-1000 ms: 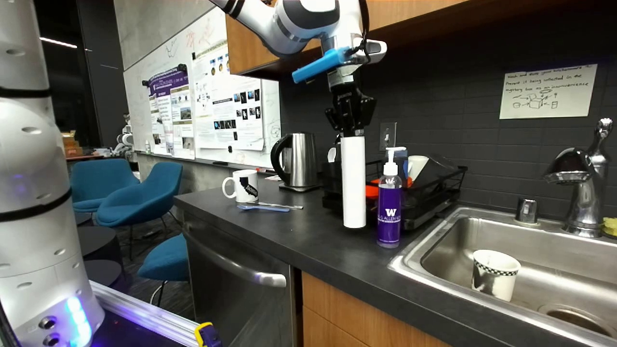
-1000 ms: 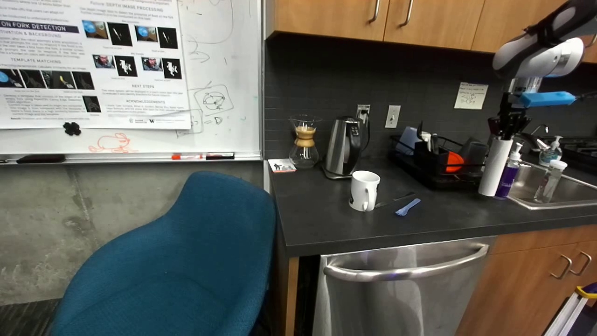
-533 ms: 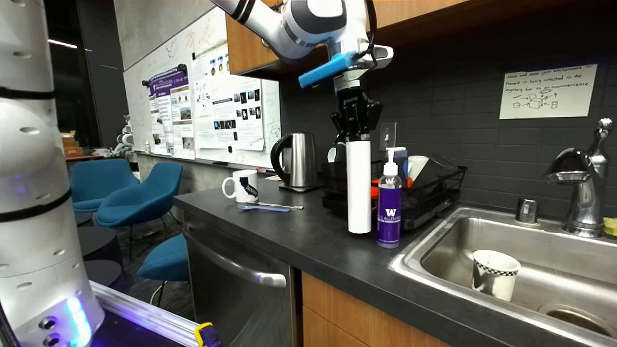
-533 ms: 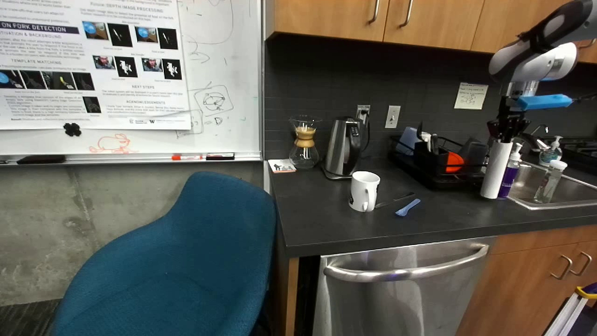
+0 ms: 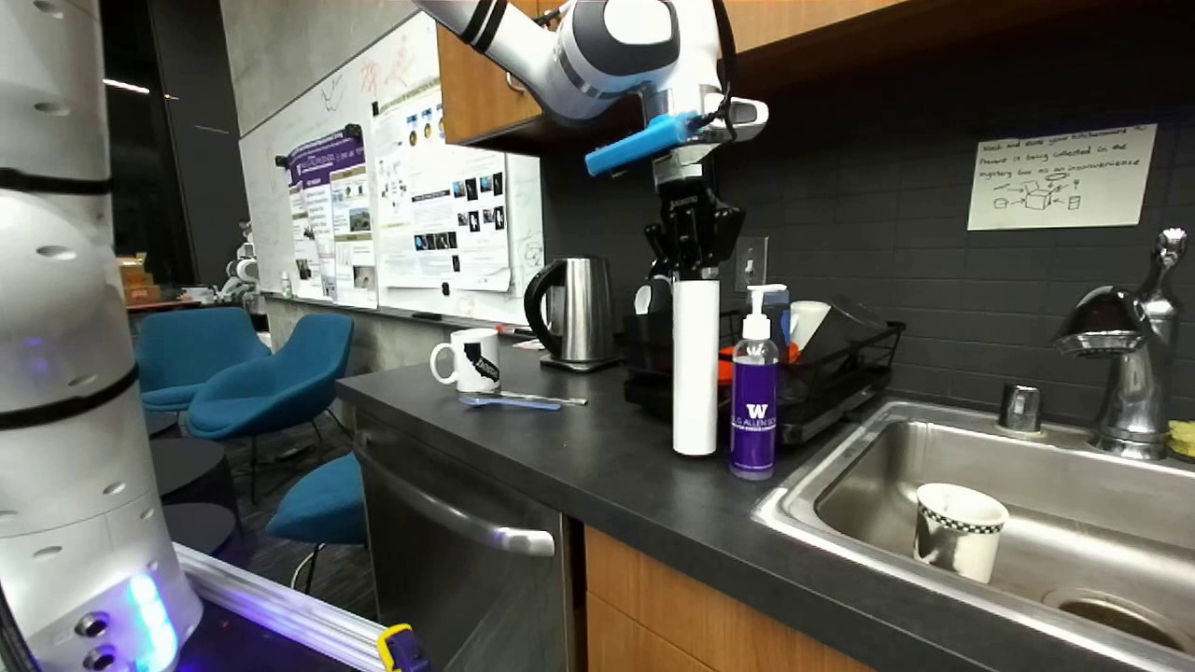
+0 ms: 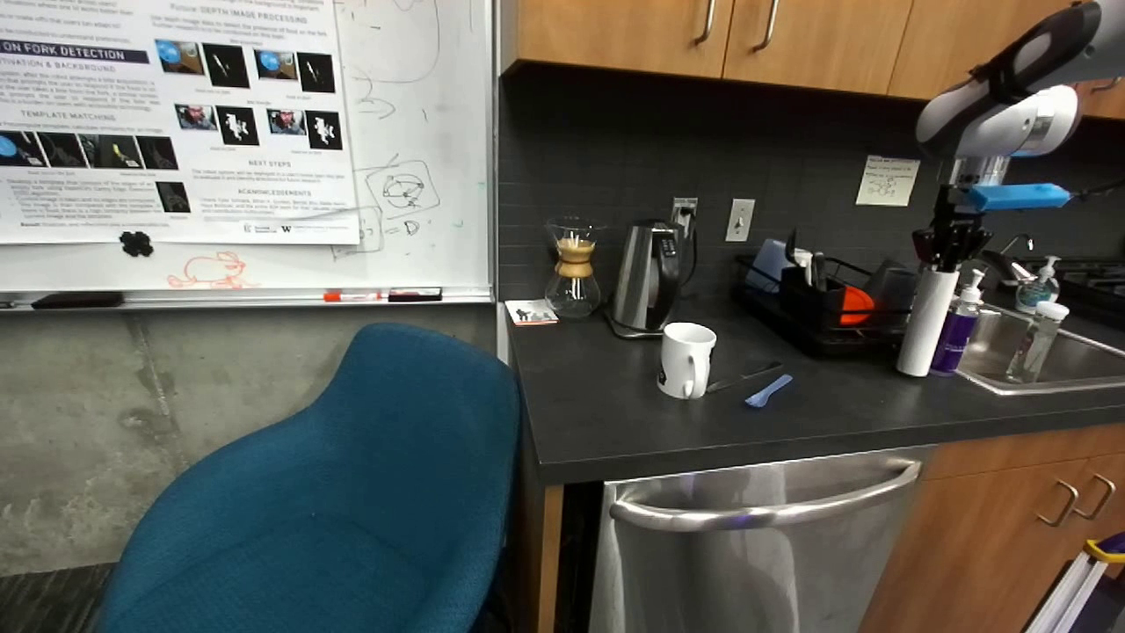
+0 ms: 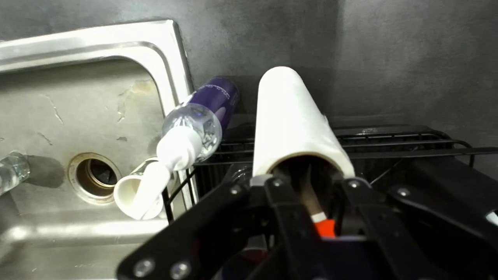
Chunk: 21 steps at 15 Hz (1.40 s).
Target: Move the tissue roll to the right
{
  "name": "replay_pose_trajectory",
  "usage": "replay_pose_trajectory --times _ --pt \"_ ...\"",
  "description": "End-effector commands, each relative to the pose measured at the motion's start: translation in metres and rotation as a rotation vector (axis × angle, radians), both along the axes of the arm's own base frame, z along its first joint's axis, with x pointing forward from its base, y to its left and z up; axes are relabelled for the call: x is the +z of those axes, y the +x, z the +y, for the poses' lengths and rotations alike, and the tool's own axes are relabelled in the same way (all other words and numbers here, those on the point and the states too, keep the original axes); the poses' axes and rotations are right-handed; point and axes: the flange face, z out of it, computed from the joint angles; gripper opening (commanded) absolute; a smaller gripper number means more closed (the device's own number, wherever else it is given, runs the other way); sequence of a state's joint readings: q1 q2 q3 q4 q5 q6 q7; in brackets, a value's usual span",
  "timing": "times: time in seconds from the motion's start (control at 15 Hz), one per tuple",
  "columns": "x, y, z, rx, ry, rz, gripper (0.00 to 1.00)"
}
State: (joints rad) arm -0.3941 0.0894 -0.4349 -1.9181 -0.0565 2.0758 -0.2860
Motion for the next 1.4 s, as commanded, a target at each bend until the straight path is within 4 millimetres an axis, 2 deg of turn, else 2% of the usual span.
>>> replay_pose_trajectory --times 0.0,0.4,0.47,0.6,0.87,1.33 --pt "0.004 0.001 -0.006 0.006 0.023 -0.012 0.51" --pt "0.002 -0.001 -0.01 -0.003 0.02 -0.004 0.51" --pt "0.001 -0.001 -0.01 -0.004 0.021 -0.003 0.06" --pt "0.002 0.0 -0.009 -0.003 0.02 -0.004 0.01" --pt "0.008 0.003 -0.006 0.002 0.01 -0.014 0.0" --pt "0.039 0.003 0.0 0.02 -0.033 -0.054 0.0"
